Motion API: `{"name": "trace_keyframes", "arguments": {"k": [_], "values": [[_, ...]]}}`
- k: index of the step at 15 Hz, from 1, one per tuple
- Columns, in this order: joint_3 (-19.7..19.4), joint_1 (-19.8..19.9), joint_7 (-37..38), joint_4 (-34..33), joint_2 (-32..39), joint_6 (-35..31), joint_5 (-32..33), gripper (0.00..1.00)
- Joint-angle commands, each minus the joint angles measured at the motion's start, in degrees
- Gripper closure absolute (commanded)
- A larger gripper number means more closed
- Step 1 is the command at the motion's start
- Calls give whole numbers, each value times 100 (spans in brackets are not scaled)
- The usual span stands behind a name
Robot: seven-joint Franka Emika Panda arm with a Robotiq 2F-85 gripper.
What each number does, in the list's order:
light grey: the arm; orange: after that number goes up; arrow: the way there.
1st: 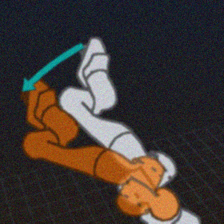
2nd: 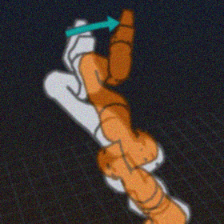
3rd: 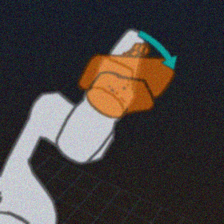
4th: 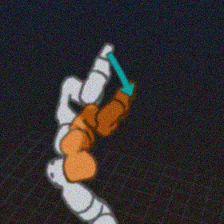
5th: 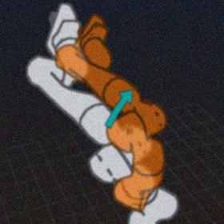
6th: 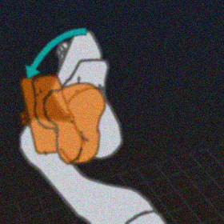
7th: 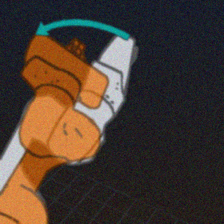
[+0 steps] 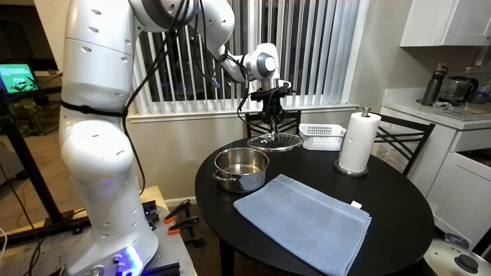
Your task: Put the lid on the pot
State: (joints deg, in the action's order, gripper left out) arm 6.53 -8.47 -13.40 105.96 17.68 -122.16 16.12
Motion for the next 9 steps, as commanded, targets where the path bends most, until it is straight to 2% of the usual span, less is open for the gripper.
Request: {"name": "trace_keyframes", "arguments": {"k": [1, 6, 7, 9], "values": [[34, -108, -81, 119, -72, -104, 318, 93], [25, -85, -125, 320, -69, -409, 324, 93], [39, -129, 6, 151, 114, -210, 217, 82], [29, -124, 6, 209, 115, -303, 219, 82]]}}
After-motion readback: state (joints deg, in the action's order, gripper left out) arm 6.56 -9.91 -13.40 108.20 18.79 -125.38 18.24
